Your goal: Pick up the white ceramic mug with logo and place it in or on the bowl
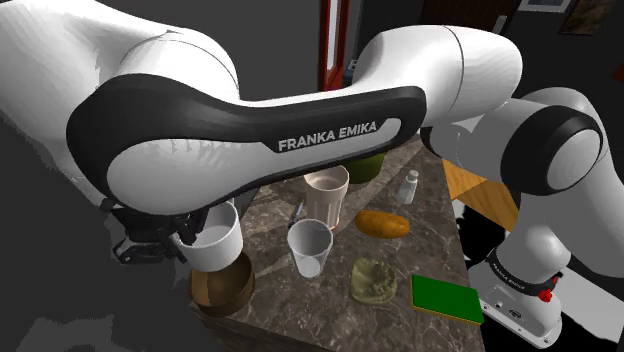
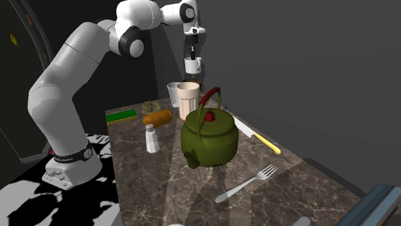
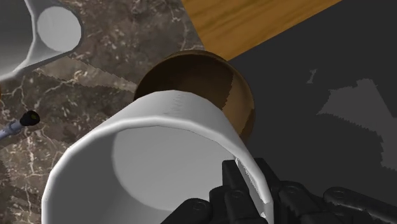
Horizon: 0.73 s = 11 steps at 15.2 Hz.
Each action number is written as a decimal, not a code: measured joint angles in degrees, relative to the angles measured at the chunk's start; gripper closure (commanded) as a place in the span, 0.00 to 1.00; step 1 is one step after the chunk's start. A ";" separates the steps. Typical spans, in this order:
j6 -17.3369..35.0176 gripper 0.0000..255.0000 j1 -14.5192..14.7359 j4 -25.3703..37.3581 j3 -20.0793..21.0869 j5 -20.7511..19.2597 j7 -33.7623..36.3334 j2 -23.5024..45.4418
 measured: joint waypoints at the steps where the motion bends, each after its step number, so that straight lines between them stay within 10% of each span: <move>1: 1.04 1.00 -0.31 -1.54 0.10 0.07 0.29 -0.43; 11: 10.04 1.00 -2.95 -13.13 0.47 0.34 1.84 -2.49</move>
